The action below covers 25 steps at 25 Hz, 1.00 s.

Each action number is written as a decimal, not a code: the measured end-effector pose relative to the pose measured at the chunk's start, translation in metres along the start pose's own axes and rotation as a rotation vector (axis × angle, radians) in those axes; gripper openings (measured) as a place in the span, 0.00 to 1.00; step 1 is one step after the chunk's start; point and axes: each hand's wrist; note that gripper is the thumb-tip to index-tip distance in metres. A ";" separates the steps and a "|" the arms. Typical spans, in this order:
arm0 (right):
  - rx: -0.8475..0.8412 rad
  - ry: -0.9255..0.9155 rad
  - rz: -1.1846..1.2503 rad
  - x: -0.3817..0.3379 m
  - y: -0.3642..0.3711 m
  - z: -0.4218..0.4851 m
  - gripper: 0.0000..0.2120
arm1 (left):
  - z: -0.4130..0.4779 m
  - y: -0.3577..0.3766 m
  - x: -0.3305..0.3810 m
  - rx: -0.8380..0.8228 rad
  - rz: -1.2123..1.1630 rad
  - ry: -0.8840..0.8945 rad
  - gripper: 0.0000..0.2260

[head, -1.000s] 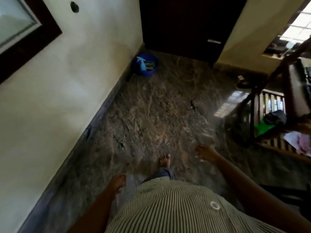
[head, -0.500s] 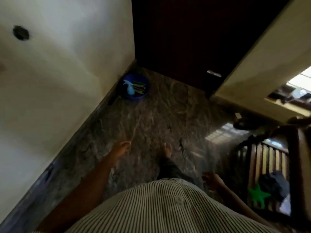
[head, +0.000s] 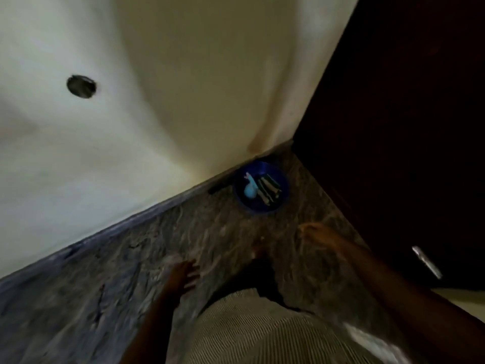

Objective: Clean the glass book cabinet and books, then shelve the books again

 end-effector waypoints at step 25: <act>-0.087 -0.079 -0.429 0.130 0.080 0.638 0.33 | 0.407 0.341 -0.049 0.319 -0.641 -0.132 0.13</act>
Point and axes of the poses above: each hand's wrist, its own z-axis towards the middle knuckle, its own y-axis out of the palm, x = y × z
